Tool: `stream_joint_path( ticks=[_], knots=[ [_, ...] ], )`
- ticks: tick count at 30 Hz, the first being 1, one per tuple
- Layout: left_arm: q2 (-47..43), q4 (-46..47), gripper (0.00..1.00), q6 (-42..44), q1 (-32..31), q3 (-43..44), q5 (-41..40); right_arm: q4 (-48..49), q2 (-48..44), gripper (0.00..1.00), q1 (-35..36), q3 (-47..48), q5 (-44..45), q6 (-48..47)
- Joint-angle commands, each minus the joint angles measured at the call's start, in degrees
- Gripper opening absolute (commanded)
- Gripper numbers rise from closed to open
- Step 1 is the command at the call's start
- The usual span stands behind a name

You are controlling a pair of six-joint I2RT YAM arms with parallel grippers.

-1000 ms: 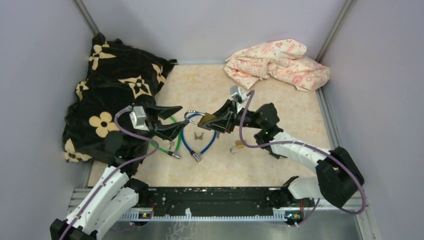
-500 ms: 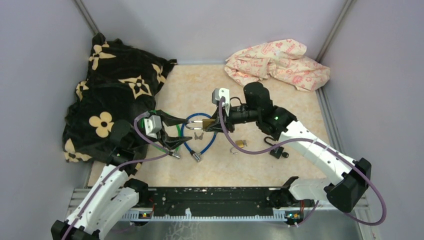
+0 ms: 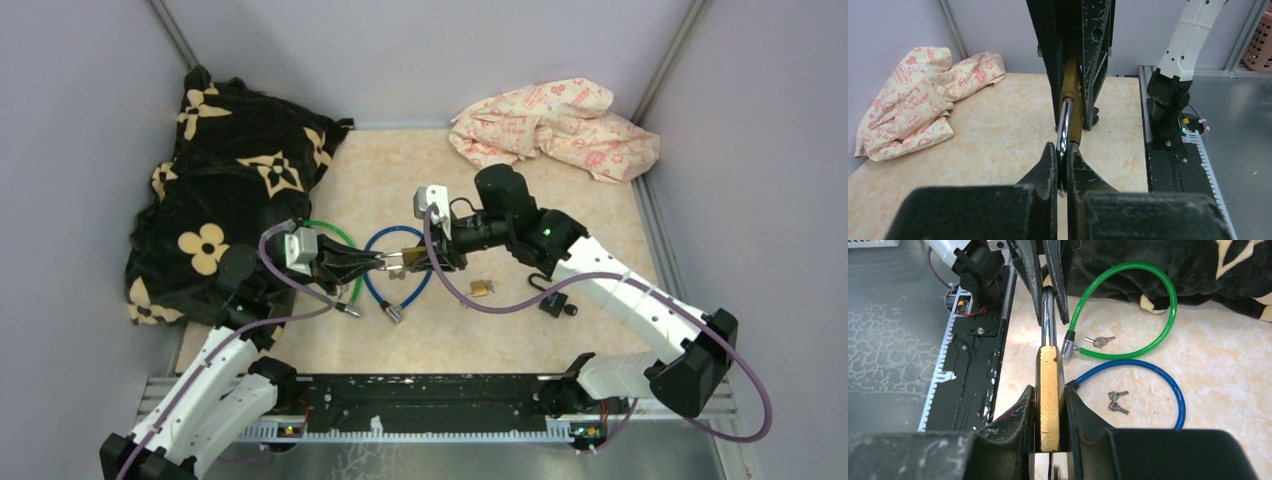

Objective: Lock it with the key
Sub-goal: Lock the lock.

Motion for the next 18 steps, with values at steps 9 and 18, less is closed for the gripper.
stream_joint_path(
  ticks=[9,18],
  knots=[
    [-3.9,13.4,0.0,-10.7,-0.8,-0.9,-9.4,37.5,-5.1,0.97,-7.7,-12.6,-9.0,23.1],
    [-4.4,16.4,0.0,-13.0,-0.7,-2.1,-9.7,64.4,-3.2,0.95,-8.5,-22.6,-10.6,42.0]
  ],
)
